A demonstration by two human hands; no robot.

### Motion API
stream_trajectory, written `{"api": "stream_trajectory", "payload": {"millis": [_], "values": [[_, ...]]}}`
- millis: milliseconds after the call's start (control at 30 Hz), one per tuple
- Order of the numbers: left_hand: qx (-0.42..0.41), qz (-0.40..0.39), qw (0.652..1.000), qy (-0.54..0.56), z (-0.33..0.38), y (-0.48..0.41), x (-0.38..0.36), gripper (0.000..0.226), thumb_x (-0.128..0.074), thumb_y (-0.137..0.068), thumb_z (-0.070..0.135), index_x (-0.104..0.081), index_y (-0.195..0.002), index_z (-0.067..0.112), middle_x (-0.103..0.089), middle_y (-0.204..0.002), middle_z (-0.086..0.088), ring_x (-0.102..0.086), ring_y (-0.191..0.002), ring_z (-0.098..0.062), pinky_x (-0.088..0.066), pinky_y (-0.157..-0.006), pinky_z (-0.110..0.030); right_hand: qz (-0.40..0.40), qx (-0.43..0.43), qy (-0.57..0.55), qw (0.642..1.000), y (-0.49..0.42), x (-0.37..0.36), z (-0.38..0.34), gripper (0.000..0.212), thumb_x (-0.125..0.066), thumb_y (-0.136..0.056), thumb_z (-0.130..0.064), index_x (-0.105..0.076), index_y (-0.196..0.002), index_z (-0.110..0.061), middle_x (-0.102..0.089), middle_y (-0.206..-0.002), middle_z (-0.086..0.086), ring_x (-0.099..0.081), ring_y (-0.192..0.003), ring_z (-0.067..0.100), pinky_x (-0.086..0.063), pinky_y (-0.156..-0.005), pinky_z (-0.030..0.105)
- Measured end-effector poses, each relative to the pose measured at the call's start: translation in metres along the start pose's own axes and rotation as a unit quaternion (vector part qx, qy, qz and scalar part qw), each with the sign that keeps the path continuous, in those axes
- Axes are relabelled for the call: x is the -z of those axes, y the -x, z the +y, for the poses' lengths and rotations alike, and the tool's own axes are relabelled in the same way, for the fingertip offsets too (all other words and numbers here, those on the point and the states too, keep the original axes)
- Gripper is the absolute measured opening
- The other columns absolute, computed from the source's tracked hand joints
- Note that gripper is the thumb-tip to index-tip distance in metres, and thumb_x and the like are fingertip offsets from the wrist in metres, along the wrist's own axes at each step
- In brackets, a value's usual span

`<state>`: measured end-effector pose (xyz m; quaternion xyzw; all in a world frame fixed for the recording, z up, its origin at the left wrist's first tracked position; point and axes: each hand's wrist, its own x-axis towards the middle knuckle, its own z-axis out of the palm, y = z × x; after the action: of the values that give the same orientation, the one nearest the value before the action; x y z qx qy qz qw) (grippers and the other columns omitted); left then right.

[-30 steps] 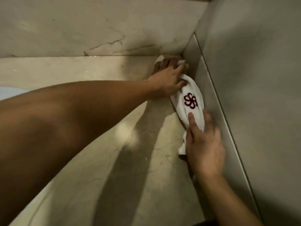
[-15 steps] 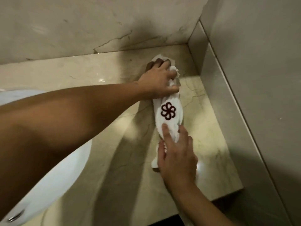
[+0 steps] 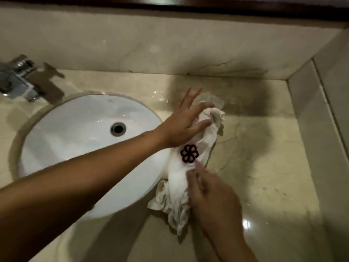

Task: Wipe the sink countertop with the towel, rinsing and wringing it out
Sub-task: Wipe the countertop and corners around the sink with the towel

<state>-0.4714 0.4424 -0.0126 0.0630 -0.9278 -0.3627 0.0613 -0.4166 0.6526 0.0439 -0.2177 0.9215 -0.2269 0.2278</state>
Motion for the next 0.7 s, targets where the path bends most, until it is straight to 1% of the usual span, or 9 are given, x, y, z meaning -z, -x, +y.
{"api": "stream_trajectory", "payload": {"millis": [67,133,200,267,333,467,533,633,700], "values": [[0.093,0.099,0.991,0.016,0.008,0.044,0.001,0.048,-0.054,-0.102,0.045,-0.052,-0.145,0.023,-0.022,-0.168,-0.008,-0.013,-0.157,-0.029,-0.021,-0.126,-0.048,0.121,-0.009,-0.033,0.992,-0.037,0.036,0.011,0.058,-0.03,-0.101,-0.064,-0.058,-0.142,-0.035,-0.065,-0.135,-0.001,-0.063,-0.115,0.022,-0.048,-0.089,0.036],[0.173,0.141,0.975,-0.004,0.027,0.104,-0.015,0.049,-0.052,-0.102,0.05,-0.053,-0.143,0.023,-0.032,-0.164,-0.005,-0.024,-0.153,-0.024,-0.03,-0.122,-0.048,0.159,0.0,0.0,0.987,-0.087,0.053,0.011,0.061,-0.039,-0.101,-0.064,-0.054,-0.145,-0.025,-0.059,-0.139,0.01,-0.058,-0.122,0.031,-0.046,-0.094,0.042],[0.213,0.139,0.966,-0.042,0.059,0.16,-0.04,0.064,-0.049,-0.098,0.065,-0.053,-0.145,0.023,-0.039,-0.16,-0.007,-0.033,-0.149,-0.027,-0.033,-0.121,-0.049,0.094,0.008,0.067,0.993,-0.138,0.049,-0.006,0.078,-0.046,-0.095,-0.07,-0.037,-0.155,-0.02,-0.044,-0.152,0.017,-0.043,-0.138,0.037,-0.042,-0.104,0.047],[0.226,0.099,0.965,-0.087,0.084,0.19,-0.065,0.087,-0.055,-0.085,0.079,-0.049,-0.149,0.022,-0.047,-0.153,-0.012,-0.043,-0.142,-0.034,-0.039,-0.115,-0.052,0.014,0.013,0.123,0.992,-0.17,0.027,-0.026,0.094,-0.049,-0.09,-0.076,-0.02,-0.161,-0.021,-0.025,-0.164,0.015,-0.023,-0.15,0.037,-0.038,-0.11,0.053],[0.241,0.087,0.96,-0.117,0.09,0.195,-0.084,0.092,-0.067,-0.077,0.074,-0.048,-0.151,0.023,-0.052,-0.144,-0.014,-0.049,-0.132,-0.037,-0.044,-0.109,-0.053,0.005,0.038,0.167,0.985,-0.184,0.001,-0.033,0.089,-0.052,-0.09,-0.074,-0.024,-0.159,-0.024,-0.021,-0.164,0.013,-0.02,-0.15,0.037,-0.043,-0.105,0.053],[0.206,0.202,0.955,-0.066,0.087,0.181,-0.099,0.057,-0.068,-0.086,0.029,-0.061,-0.141,0.014,-0.055,-0.136,-0.019,-0.053,-0.123,-0.037,-0.045,-0.105,-0.046,0.055,0.113,0.118,0.985,-0.193,0.006,-0.011,0.05,-0.057,-0.096,-0.049,-0.05,-0.139,-0.026,-0.045,-0.139,0.019,-0.051,-0.122,0.04,-0.049,-0.093,0.047],[0.148,0.187,0.969,-0.066,0.097,0.175,-0.104,0.05,-0.066,-0.09,0.029,-0.063,-0.138,0.015,-0.057,-0.133,-0.02,-0.055,-0.122,-0.035,-0.046,-0.101,-0.041,0.067,0.13,0.087,0.985,-0.193,0.03,0.013,0.043,-0.058,-0.095,-0.043,-0.054,-0.135,-0.027,-0.05,-0.127,0.018,-0.056,-0.112,0.038,-0.05,-0.091,0.045],[0.079,0.138,0.985,-0.071,0.123,0.161,-0.125,0.052,-0.07,-0.089,0.036,-0.057,-0.137,0.02,-0.057,-0.13,-0.018,-0.055,-0.117,-0.033,-0.048,-0.091,-0.039,0.125,0.111,0.102,0.981,-0.177,0.068,0.064,0.043,-0.062,-0.095,-0.038,-0.055,-0.136,-0.027,-0.051,-0.123,0.018,-0.056,-0.106,0.038,-0.046,-0.083,0.04],[0.112,0.15,0.977,-0.105,0.137,0.15,-0.145,0.052,-0.075,-0.084,0.035,-0.056,-0.131,0.023,-0.056,-0.128,-0.015,-0.057,-0.111,-0.032,-0.051,-0.087,-0.039,0.152,0.076,0.115,0.979,-0.166,0.086,0.108,0.044,-0.063,-0.095,-0.038,-0.053,-0.135,-0.024,-0.049,-0.127,0.021,-0.053,-0.112,0.043,-0.046,-0.086,0.046]]}}
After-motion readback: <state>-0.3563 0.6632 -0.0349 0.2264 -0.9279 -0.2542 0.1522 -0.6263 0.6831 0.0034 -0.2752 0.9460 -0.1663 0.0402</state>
